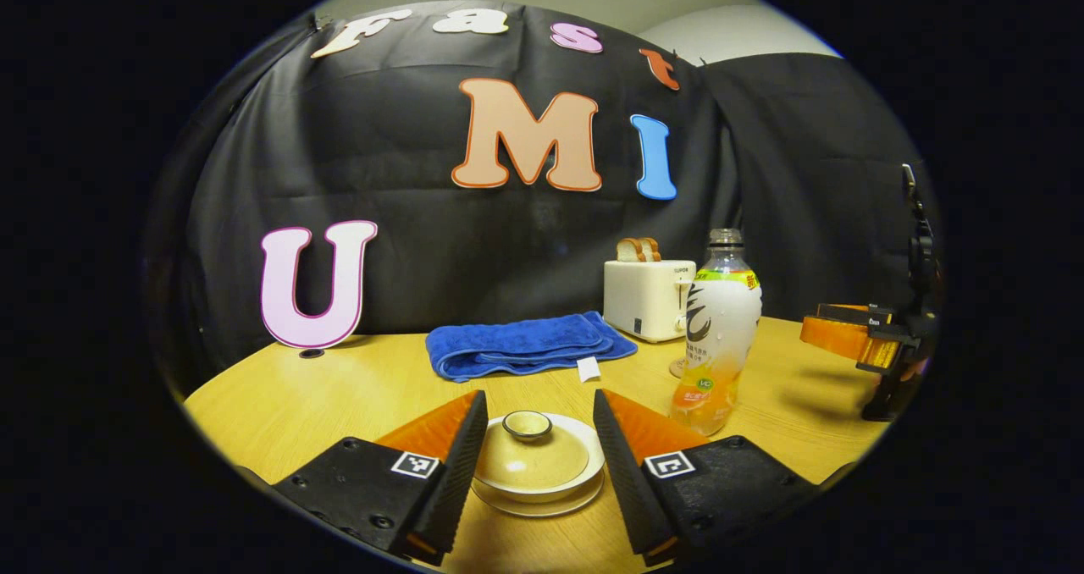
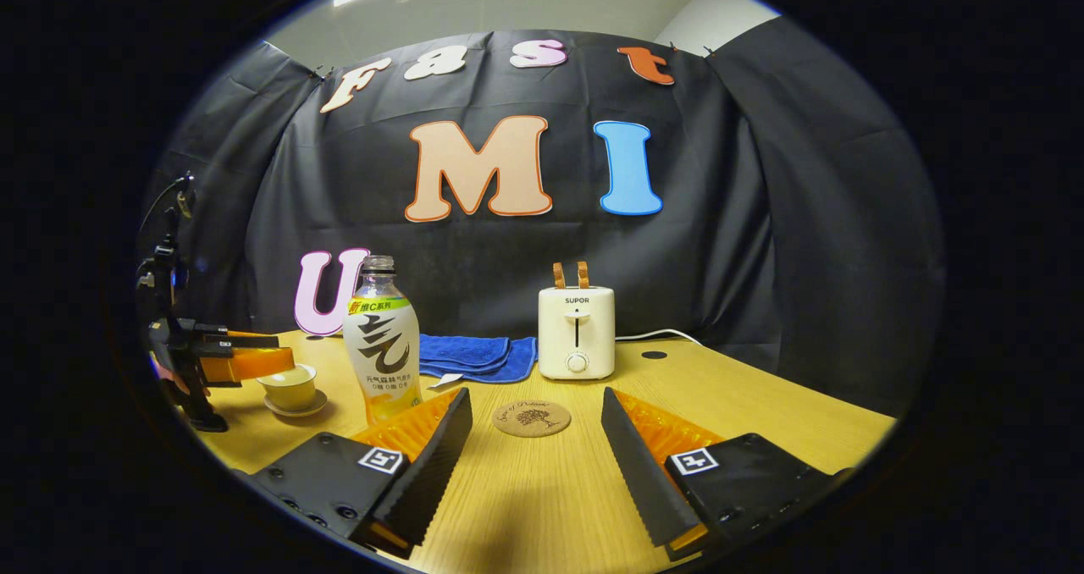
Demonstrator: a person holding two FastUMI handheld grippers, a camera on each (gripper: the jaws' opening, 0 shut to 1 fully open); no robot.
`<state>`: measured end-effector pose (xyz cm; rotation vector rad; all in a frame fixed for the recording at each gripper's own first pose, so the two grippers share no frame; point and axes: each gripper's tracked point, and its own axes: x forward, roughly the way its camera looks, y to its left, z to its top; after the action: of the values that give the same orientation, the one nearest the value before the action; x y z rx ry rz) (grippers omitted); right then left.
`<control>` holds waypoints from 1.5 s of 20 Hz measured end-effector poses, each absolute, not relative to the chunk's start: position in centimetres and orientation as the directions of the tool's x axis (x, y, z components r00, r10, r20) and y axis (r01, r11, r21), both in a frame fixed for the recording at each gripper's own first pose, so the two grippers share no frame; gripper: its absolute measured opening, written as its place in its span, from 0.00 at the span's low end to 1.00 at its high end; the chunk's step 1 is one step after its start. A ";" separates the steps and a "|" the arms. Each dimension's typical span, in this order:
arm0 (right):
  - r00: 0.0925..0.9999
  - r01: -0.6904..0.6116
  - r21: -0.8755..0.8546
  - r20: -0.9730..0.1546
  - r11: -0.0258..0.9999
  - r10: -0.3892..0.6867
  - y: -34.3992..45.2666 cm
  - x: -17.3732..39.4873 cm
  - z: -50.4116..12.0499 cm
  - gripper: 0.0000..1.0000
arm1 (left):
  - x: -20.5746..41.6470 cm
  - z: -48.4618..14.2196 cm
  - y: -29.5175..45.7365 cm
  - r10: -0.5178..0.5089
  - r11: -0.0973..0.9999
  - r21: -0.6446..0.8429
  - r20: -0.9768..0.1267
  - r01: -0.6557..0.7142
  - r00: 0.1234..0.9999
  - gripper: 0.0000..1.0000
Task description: Open the teacup lid with one hand, grasp the water bottle and pour water into the teacup with the other hand; after pouring, place the water bottle on the coaster and then close the teacup lid.
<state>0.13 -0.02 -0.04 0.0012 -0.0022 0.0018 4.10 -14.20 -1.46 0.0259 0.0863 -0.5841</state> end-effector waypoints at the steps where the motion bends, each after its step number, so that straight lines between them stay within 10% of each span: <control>1: 1.000 -0.002 0.001 0.002 1.000 0.002 0.0 0.1 -0.1 0.98 | 4.2 -1.7 -14.3 -0.553 0.831 -0.003 -0.105 0.556 0.826 0.66; 11: 1.000 -0.004 0.002 0.001 1.000 0.004 0.1 0.2 -0.1 0.98 | 5.2 -2.1 -14.1 -0.522 0.849 0.006 -0.140 0.528 0.841 0.29; 23: 1.000 -0.028 0.002 0.000 1.000 0.028 0.5 0.1 -0.1 0.98 | 5.0 -0.1 -12.5 -0.458 0.889 -0.005 -0.009 0.458 0.889 0.27; 30: 0.975 -0.223 0.012 -0.008 0.975 0.224 4.7 0.2 -0.4 0.96 | 5.4 0.0 -7.8 -0.302 0.953 0.007 -0.012 0.302 0.953 0.27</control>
<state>0.16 4.69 -0.37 0.0108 0.0093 0.2254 5.40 -7.85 0.03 0.0086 0.0108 -0.3065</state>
